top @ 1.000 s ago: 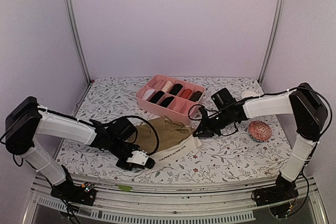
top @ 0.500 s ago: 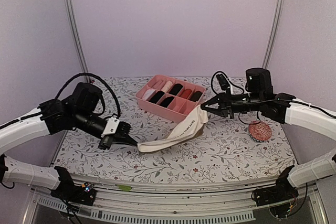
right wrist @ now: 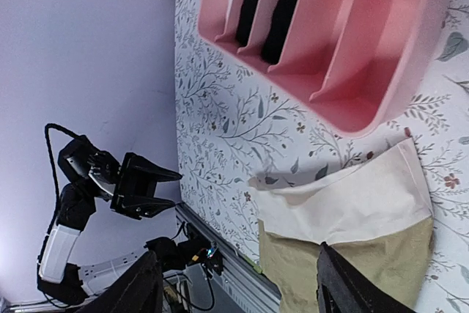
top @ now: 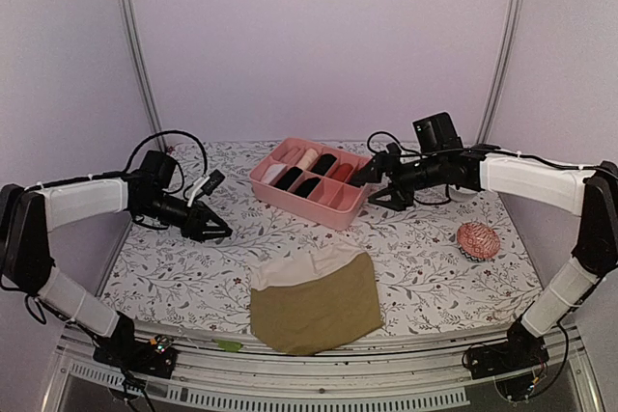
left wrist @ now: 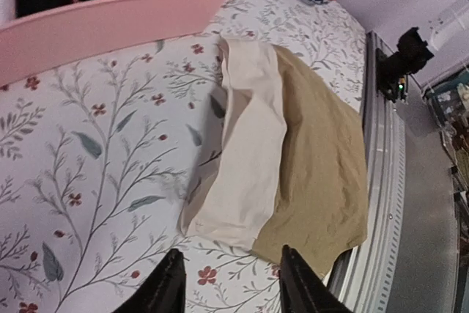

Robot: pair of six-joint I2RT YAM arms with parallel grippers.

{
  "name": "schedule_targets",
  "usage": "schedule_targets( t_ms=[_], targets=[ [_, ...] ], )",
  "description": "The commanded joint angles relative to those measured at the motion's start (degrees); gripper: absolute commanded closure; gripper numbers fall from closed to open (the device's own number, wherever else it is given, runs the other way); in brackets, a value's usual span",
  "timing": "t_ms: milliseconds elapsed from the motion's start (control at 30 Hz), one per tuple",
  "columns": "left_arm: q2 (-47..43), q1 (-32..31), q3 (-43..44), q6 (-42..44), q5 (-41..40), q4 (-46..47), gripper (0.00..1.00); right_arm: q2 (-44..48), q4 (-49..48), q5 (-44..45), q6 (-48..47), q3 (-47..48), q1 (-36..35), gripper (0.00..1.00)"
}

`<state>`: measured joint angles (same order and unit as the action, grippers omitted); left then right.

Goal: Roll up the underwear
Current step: Flatten out the underwear at the center of the board, then adjust the underwear at the center of the board.

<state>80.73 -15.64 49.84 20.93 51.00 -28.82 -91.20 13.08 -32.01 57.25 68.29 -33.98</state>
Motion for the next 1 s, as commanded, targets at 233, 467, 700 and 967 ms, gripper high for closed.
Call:
schedule_targets(
  t_ms=[233, 467, 700, 967],
  targets=[
    [-1.41, 4.81, -0.84, -7.3, -5.32, 0.89, 0.5, 5.22, 9.74, 2.5, -17.79, -10.37, 3.63, 0.44],
    [2.38, 1.46, -1.77, -20.84, -5.0, 3.08, 0.49, -1.65, 11.02, 1.77, -25.3, -10.56, 3.65, 0.59],
    [4.45, -7.92, -4.44, -32.21, -13.33, 5.92, 0.46, -7.89, 9.59, -0.29, -26.43, -8.81, 3.65, 0.63],
    [6.91, -12.15, -6.69, -38.04, -17.97, 8.86, 0.48, -8.77, 10.21, -0.13, -26.54, -7.76, 3.65, 0.59]
  ],
)
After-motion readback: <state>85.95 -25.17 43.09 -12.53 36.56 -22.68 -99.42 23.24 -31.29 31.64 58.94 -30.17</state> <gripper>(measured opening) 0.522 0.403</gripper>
